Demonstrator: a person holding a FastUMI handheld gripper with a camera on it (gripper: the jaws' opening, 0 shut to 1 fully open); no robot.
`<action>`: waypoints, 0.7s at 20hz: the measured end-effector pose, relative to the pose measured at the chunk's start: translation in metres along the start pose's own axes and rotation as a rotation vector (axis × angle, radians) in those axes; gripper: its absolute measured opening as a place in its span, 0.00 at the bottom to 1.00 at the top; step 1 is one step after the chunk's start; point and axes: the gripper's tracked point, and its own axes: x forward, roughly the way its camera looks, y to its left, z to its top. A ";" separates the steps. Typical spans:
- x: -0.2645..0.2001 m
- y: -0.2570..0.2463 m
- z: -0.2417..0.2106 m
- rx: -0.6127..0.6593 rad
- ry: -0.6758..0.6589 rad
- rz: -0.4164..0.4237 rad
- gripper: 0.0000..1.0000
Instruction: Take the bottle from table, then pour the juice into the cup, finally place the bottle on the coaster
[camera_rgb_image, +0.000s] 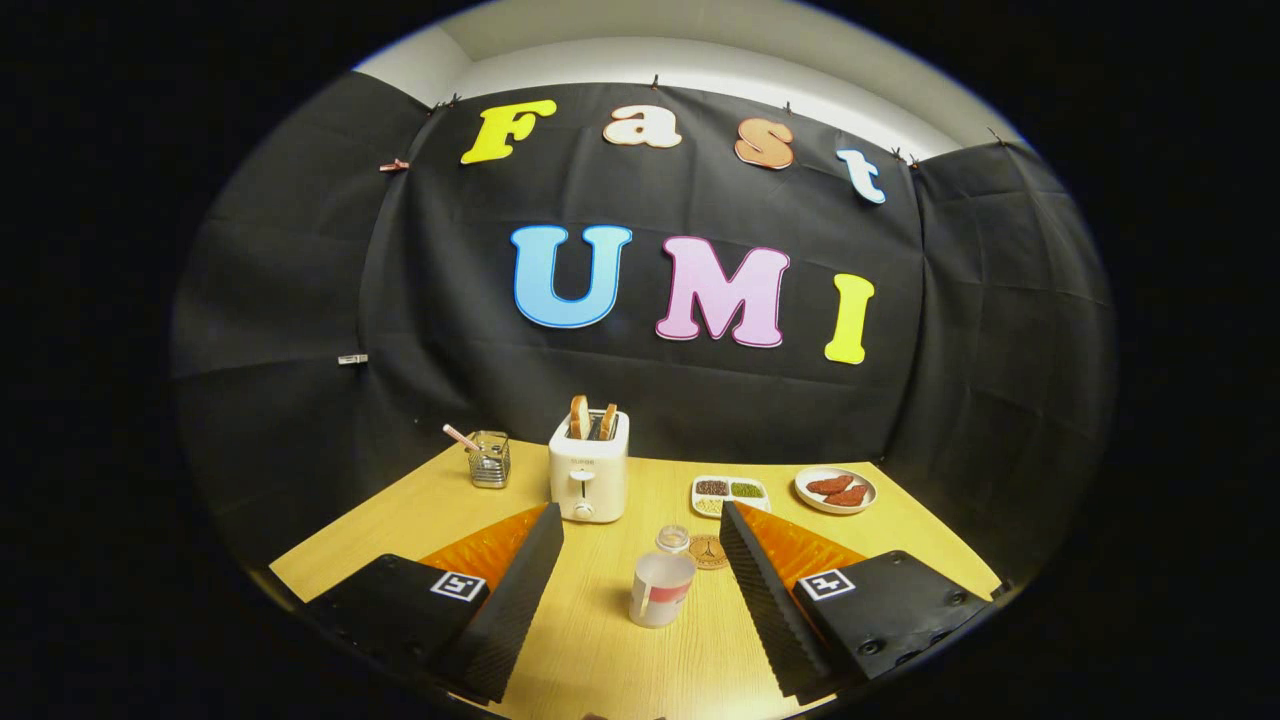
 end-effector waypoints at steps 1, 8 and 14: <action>0.001 0.000 -0.003 -0.004 0.004 -0.004 0.97; 0.026 0.003 -0.026 0.058 0.017 -0.097 0.97; 0.048 -0.001 -0.057 0.056 0.052 -0.167 0.97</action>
